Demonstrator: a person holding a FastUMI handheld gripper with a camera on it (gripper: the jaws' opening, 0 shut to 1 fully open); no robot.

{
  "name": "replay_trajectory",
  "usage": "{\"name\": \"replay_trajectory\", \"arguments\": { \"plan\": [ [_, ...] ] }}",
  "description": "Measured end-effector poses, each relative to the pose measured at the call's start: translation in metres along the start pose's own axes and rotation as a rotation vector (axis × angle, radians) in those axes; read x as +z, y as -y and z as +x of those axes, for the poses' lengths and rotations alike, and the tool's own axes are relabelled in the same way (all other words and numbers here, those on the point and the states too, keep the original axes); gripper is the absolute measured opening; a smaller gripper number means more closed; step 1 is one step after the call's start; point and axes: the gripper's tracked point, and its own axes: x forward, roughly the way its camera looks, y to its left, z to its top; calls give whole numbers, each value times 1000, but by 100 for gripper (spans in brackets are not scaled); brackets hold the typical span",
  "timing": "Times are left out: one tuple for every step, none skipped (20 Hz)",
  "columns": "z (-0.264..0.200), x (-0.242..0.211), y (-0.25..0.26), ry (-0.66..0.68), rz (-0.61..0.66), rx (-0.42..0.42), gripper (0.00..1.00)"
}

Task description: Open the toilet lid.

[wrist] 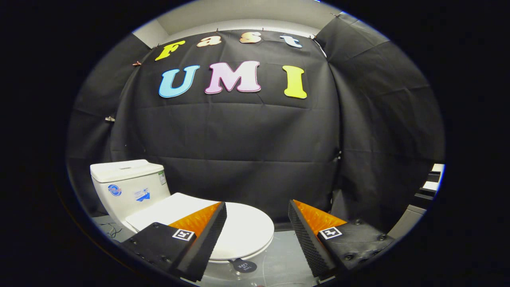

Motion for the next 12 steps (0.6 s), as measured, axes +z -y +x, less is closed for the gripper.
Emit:
{"name": "replay_trajectory", "arguments": {
  "plan": [
    [-1, 0, 0, 2, -2, -1, 98],
    [0, 0, 0, 1, 0, -1, 97],
    [0, 0, 0, 0, 0, 0, 97],
    [-1, 0, 0, 0, 2, 1, 97],
    [0, -1, 0, -5, 4, 2, 97],
    [0, -3, -1, -11, 8, 4, 97],
    [0, -4, 0, -11, 10, 2, 97],
    [0, -5, 0, -14, 14, 5, 97],
    [0, -7, -1, -22, 21, 7, 97],
    [1, -8, 0, -26, 29, 6, 98],
    [1, -11, 2, -36, 43, 4, 98],
    [2, -13, 3, -44, 54, 2, 98]
  ]
}}
